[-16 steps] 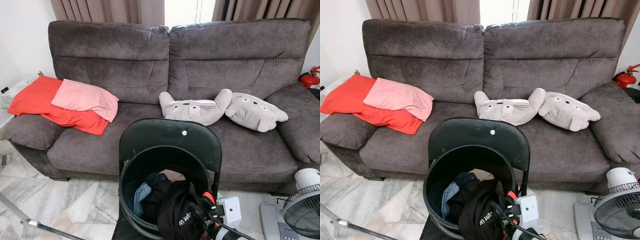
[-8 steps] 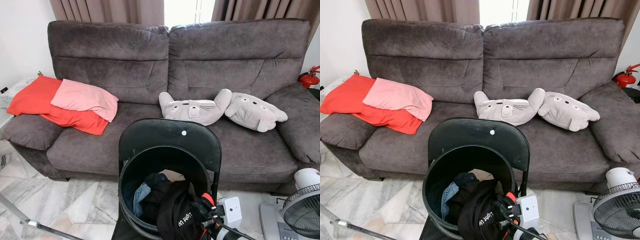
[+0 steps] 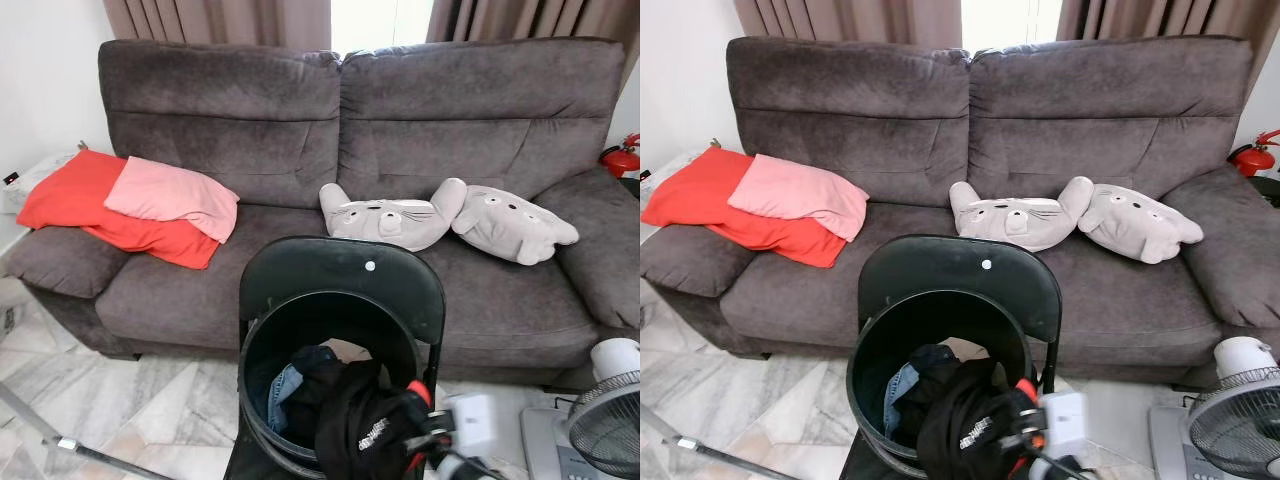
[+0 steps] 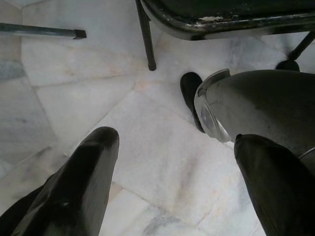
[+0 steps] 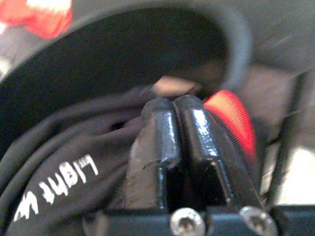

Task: Hang hanger

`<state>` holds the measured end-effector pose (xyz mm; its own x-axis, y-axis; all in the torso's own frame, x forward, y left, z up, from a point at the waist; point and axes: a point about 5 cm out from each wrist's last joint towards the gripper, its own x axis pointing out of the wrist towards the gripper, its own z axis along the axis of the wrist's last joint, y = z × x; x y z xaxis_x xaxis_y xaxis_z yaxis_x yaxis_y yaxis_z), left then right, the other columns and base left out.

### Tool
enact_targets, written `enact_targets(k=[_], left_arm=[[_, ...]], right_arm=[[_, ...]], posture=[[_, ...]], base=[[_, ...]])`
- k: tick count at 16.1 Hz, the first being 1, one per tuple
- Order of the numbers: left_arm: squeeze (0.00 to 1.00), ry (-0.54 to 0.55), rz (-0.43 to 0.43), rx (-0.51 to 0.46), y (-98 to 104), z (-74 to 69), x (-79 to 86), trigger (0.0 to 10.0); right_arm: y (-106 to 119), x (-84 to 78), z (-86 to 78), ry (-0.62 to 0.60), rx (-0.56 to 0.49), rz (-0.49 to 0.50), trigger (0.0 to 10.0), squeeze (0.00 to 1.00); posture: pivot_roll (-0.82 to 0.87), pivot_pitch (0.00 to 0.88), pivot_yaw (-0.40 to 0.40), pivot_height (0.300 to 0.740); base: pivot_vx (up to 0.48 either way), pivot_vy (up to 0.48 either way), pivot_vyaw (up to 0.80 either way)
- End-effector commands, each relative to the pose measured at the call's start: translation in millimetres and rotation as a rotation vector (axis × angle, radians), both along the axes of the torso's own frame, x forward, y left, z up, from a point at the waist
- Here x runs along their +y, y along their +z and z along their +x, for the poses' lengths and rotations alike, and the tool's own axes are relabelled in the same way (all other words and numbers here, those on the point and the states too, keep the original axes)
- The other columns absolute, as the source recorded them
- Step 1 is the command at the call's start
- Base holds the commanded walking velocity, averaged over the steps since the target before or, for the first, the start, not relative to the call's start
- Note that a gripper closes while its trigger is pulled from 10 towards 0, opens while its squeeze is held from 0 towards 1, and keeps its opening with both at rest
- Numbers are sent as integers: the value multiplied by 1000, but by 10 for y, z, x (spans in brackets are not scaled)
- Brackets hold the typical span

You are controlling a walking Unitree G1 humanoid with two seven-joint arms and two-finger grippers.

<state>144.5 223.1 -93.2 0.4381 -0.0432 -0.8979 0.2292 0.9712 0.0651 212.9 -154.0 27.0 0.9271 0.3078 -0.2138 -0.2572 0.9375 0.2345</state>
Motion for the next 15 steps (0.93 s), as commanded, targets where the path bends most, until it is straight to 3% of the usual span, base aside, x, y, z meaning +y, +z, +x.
enact_targets(k=[1,4,7,9,15], left_arm=[[0,-12,13,17,-9,-28,13,10000],[0,-17,15,13,-4,-12,9,10000],[0,-22,16,12,-1,-2,7,10000],[0,-23,14,11,0,3,3,10000],[0,-17,21,11,-2,-2,7,10000]], right_arm=[[119,-72,14,-57,-70,-14,0,0],[234,-235,-229,-186,-160,-44,0,0],[71,-240,-427,-208,-55,-56,0,0],[-18,-192,-408,-166,-19,-71,0,0],[-17,-170,-152,-57,-45,-113,0,0]], posture=[[8,15,46,740],[-10,17,47,740],[-20,20,49,740],[-16,20,47,740],[-1,21,40,740]], base=[[0,0,0],[0,0,0],[0,0,0],[0,0,0],[0,0,0]])
